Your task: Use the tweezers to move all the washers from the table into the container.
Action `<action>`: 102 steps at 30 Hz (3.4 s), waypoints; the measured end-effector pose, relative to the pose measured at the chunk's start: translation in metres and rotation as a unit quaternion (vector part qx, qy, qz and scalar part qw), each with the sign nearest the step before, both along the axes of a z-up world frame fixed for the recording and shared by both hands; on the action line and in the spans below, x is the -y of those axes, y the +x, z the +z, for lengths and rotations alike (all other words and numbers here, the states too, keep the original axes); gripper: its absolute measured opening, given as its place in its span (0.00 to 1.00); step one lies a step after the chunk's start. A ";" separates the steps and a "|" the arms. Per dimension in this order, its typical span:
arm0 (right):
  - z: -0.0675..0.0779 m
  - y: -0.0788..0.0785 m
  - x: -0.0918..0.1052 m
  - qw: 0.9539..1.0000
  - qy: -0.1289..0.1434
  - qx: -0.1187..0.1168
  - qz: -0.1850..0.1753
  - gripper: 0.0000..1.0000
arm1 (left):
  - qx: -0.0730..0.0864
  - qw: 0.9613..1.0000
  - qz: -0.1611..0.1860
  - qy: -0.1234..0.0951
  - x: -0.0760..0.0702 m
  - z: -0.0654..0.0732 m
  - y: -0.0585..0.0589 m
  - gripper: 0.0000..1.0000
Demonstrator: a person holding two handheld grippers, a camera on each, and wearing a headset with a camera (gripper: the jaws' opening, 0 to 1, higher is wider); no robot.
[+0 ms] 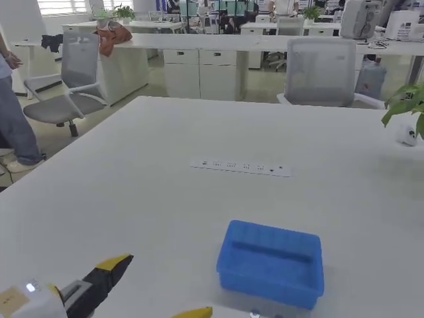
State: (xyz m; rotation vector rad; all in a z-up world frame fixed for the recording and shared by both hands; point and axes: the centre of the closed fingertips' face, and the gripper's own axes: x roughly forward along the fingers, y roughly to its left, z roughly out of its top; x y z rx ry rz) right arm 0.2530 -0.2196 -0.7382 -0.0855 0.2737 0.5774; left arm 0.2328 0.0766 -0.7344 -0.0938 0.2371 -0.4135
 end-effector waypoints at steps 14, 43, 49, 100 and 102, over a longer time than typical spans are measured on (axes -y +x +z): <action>-0.015 -0.001 -0.020 0.997 -0.041 -0.042 0.049 0.76 | -0.082 0.995 -0.040 0.041 0.011 -0.032 -0.006 0.82; -0.071 -0.009 -0.133 0.952 -0.131 -0.120 0.250 0.70 | -0.208 0.948 -0.193 0.143 0.043 -0.083 -0.023 0.75; -0.080 -0.012 -0.150 0.940 -0.147 -0.126 0.282 0.67 | -0.229 0.937 -0.217 0.152 0.049 -0.092 -0.028 0.72; -0.136 -0.057 -0.176 0.813 -0.306 -0.172 0.465 0.09 | -0.210 0.820 -0.420 0.327 0.087 -0.134 -0.031 0.16; -0.138 -0.057 -0.173 0.810 -0.314 -0.170 0.466 0.08 | -0.206 0.814 -0.427 0.335 0.089 -0.137 -0.033 0.15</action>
